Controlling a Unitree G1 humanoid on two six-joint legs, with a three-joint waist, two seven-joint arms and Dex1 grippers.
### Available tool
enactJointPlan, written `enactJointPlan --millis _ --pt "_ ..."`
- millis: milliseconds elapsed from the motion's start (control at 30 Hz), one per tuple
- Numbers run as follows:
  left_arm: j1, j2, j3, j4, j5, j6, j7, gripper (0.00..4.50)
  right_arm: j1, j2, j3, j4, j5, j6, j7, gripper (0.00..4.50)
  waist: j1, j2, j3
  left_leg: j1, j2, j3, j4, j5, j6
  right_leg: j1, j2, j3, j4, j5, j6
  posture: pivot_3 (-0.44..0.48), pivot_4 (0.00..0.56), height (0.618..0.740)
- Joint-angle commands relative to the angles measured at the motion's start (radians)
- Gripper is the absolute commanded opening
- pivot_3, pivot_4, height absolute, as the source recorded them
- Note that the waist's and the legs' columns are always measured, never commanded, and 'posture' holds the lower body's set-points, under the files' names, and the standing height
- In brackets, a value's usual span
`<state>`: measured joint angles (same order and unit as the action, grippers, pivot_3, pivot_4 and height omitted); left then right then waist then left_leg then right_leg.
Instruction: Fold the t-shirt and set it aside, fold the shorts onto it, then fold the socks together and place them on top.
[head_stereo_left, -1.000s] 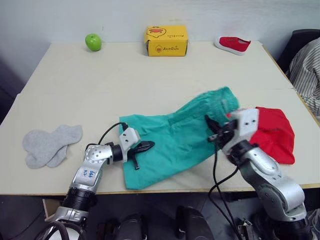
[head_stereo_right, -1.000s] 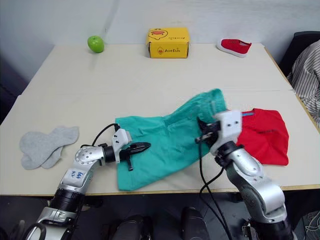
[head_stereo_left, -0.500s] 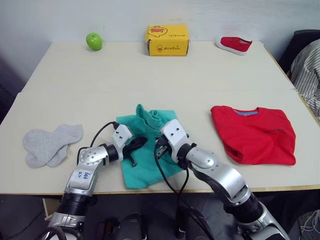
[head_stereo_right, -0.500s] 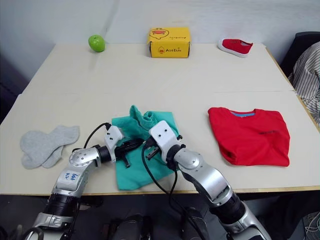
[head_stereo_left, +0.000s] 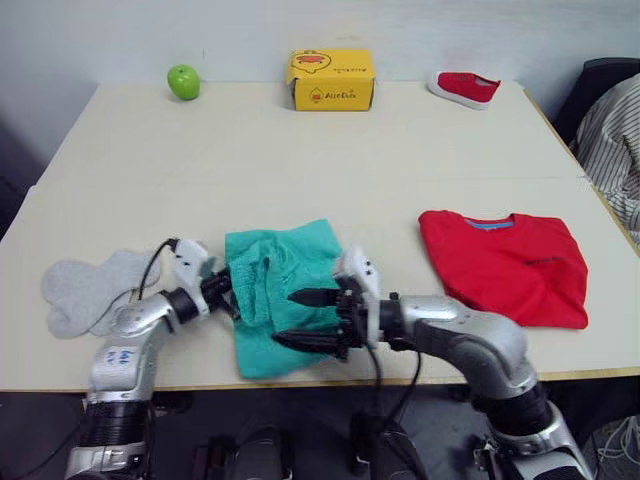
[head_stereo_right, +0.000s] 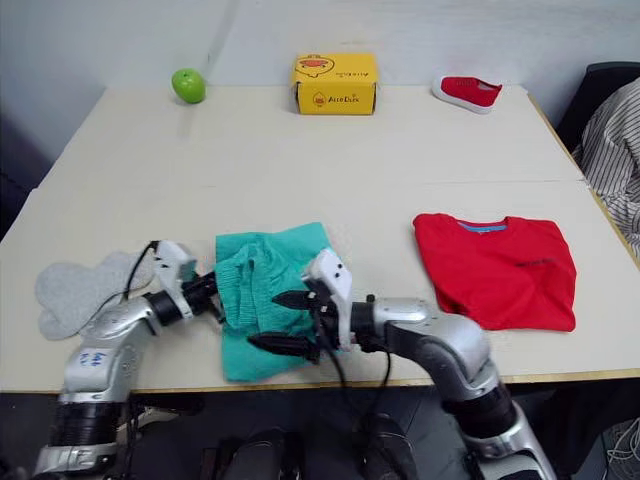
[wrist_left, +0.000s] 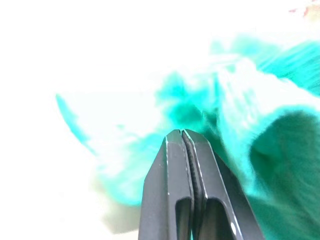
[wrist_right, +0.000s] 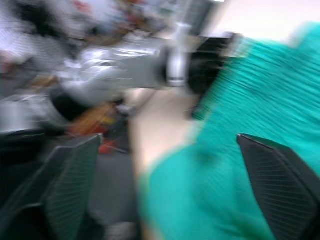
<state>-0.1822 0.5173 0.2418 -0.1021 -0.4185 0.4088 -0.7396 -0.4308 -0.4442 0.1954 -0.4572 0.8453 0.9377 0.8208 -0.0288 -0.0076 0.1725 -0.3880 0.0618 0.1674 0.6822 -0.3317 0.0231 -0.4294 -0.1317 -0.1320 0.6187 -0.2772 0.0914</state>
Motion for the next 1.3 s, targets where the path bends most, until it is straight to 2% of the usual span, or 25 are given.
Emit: enactJointPlan --millis 33,133,233,333,400,533,633,800,900,967,1100,1300 --pt "0.022 0.072 0.103 -0.063 -0.085 0.027 -0.046 0.0 -0.014 -0.065 -0.09 0.06 0.034 -0.061 0.144 3.83 0.001 -0.001 0.0 0.0 0.0 0.0 0.0 0.0 0.0 0.0 0.0 0.0 0.0 0.0 0.0 0.0 0.15 0.74" --pt "-0.012 0.11 0.131 -0.081 -0.148 0.024 -0.095 0.0 -0.06 -0.08 -0.077 0.221 -0.11 -0.243 0.222 2.78 0.001 -0.001 0.001 0.001 0.0 0.0 0.0 0.0 0.0 0.0 0.0 0.0 -0.002 0.0 0.0 0.0 0.15 0.74" --pt "-0.06 0.102 0.057 -0.142 -0.191 0.053 -0.137 0.0 -0.135 -0.05 0.009 0.431 -0.327 -0.527 0.29 1.71 0.003 -0.002 0.001 0.001 -0.001 0.001 0.0 0.0 -0.001 0.0 0.0 0.0 -0.001 0.0 0.0 0.0 0.15 0.74" --pt "-0.072 0.082 -0.075 -0.171 -0.126 0.055 -0.128 0.0 -0.218 0.041 0.018 0.641 -0.397 -0.667 0.31 0.59 0.001 -0.002 0.001 0.002 -0.001 0.002 0.0 0.001 -0.003 0.0 0.001 0.001 0.002 0.0 0.0 0.0 0.15 0.74" --pt "-0.048 0.056 -0.144 -0.183 -0.067 0.074 -0.054 0.0 -0.265 0.081 0.039 0.776 -0.46 -0.77 0.34 0.03 -0.003 -0.001 0.002 0.002 -0.001 0.004 0.0 0.001 -0.003 0.0 0.001 0.002 0.002 0.0 0.0 0.0 0.15 0.74" --pt "0.029 -0.005 -0.21 -0.192 0.011 0.046 0.038 0.0 -0.359 0.158 0.04 1.035 -0.551 -0.948 0.352 0.03 -0.015 -0.001 0.002 0.001 0.0 0.006 0.0 0.001 -0.003 -0.002 0.003 0.004 0.002 0.0 0.0 0.0 0.15 0.74" --pt "0.073 -0.001 -0.248 -0.165 0.105 0.012 0.09 0.0 -0.439 0.206 0.037 1.234 -0.62 -1.095 0.343 0.03 -0.021 -0.001 0.002 0.002 0.0 0.006 0.0 0.002 -0.004 -0.002 0.003 0.004 0.002 0.0 0.0 0.0 0.15 0.74" --pt "0.103 0.015 -0.271 -0.139 0.156 -0.013 0.093 0.0 -0.554 0.247 -0.033 1.494 -0.675 -1.204 0.2 0.03 -0.026 -0.001 0.002 0.003 0.001 0.005 0.0 0.004 -0.005 -0.001 0.002 0.004 0.005 0.0 0.0 0.0 0.15 0.74" --pt "0.1 0.03 -0.265 -0.127 0.171 -0.045 0.08 0.0 -0.589 0.236 -0.086 1.574 -0.678 -1.242 0.142 0.03 -0.027 -0.001 0.002 0.004 0.001 0.005 0.0 0.004 -0.005 -0.002 0.001 0.005 0.006 0.0 -0.001 0.0 0.15 0.74" --pt "0.076 0.028 -0.241 -0.141 0.14 -0.037 0.07 0.0 -0.587 0.228 -0.127 1.565 -0.649 -1.254 0.192 0.03 -0.027 -0.001 0.003 0.004 0.001 0.005 0.0 0.004 -0.005 -0.002 0.001 0.005 0.006 -0.001 -0.001 0.0 0.15 0.74" --pt "0.003 0.006 -0.18 -0.18 0.019 0.032 0.047 0.0 -0.509 0.221 -0.184 1.392 -0.549 -1.216 0.393 0.03 -0.025 0.0 0.003 0.003 0.001 0.005 0.0 0.004 -0.005 -0.002 0.001 0.005 0.006 -0.001 -0.001 0.0 0.15 0.74" --pt "-0.066 0.031 -0.212 -0.08 0.074 0.01 0.029 0.0 -0.201 0.204 -0.068 0.902 -0.548 -1.05 0.44 0.03 -0.021 0.0 0.003 0.003 0.0 0.004 0.0 0.004 -0.005 -0.001 0.001 0.004 0.006 0.0 -0.001 0.0 0.15 0.74"
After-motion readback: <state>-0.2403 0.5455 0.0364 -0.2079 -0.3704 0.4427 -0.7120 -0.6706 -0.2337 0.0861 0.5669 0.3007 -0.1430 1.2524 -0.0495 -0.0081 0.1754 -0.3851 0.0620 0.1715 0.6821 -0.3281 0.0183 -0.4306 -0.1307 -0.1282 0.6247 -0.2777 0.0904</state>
